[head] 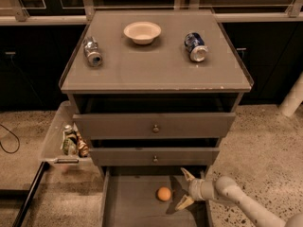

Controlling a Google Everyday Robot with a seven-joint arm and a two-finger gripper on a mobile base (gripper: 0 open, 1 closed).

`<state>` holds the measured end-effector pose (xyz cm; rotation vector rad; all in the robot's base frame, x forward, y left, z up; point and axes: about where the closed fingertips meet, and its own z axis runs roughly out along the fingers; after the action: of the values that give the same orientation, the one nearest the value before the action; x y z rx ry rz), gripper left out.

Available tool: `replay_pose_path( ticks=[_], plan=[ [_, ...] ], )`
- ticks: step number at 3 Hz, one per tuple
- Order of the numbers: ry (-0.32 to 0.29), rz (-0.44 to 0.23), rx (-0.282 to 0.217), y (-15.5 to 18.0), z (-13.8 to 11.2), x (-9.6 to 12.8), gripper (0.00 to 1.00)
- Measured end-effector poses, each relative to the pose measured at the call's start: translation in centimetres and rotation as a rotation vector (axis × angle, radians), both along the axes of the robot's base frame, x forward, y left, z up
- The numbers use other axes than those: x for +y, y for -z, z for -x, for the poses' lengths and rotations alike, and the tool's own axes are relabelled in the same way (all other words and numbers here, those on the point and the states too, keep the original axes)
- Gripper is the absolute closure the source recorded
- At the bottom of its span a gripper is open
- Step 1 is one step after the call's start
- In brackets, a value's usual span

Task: Pick orange from bottom drawer and place on counter

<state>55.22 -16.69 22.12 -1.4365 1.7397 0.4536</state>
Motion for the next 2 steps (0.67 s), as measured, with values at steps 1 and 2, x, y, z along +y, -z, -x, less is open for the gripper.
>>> replay_pose_path(
  ticks=[1, 2],
  plan=[
    [-0.034, -0.005, -0.002, 1.7, -0.5, 0.6, 0.0],
    [-0.083, -0.002, 0.025, 2.9, -0.5, 1.4, 0.0]
  ],
)
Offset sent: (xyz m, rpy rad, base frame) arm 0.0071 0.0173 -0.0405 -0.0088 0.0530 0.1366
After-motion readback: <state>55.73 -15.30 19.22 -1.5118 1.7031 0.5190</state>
